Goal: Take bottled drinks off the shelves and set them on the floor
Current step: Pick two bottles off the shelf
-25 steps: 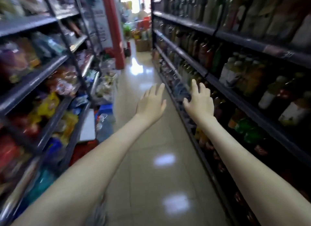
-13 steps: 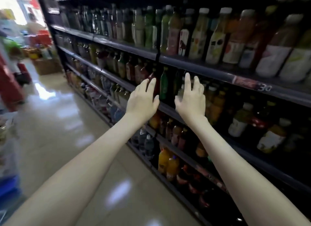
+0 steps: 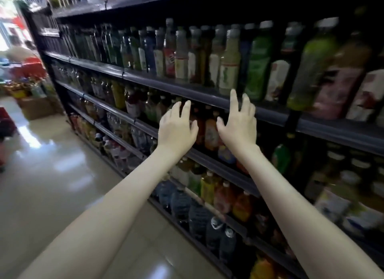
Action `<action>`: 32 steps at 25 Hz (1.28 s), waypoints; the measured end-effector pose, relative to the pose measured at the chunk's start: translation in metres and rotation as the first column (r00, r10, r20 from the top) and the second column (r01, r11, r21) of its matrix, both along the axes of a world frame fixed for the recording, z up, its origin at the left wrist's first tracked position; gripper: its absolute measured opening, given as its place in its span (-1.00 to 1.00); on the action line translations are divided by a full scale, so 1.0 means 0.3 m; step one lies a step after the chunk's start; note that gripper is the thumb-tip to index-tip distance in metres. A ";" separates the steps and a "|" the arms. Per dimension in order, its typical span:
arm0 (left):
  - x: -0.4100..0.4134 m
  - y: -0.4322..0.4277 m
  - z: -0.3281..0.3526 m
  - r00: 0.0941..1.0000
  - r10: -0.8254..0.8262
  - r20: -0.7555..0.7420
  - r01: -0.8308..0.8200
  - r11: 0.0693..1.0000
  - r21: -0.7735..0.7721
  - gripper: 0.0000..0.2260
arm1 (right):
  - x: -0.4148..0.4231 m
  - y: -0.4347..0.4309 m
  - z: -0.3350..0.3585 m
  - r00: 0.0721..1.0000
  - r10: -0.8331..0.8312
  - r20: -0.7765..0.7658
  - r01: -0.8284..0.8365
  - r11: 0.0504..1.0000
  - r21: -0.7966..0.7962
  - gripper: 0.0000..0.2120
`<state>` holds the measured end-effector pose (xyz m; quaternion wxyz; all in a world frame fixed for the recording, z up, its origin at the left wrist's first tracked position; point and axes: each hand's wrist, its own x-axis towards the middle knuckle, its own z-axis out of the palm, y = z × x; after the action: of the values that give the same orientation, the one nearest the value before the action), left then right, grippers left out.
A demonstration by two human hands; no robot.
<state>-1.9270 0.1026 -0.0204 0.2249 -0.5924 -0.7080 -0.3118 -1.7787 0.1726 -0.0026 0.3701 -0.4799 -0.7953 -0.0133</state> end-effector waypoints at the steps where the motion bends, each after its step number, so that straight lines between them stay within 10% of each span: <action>1: -0.150 0.041 0.006 1.000 -0.010 -0.002 0.010 1.000 0.003 -0.52 | -0.142 0.036 0.012 1.000 -0.006 -0.014 0.006 1.000 0.002 -0.28; 24: -3.136 0.809 0.179 0.981 0.181 -0.066 -0.169 0.973 0.157 -0.51 | -3.178 0.819 0.201 0.940 0.340 0.015 -0.338 0.929 0.151 -0.29; 32: -4.113 1.032 0.169 0.991 0.094 -0.094 -0.085 0.992 0.095 -0.50 | -4.096 1.088 0.144 0.975 0.205 -0.089 -0.196 0.975 0.104 -0.27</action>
<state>-3.1608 0.4124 0.0304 0.2997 -0.5639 -0.7070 -0.3038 -3.0074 0.4991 0.0405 0.4308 -0.3791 -0.8189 0.0104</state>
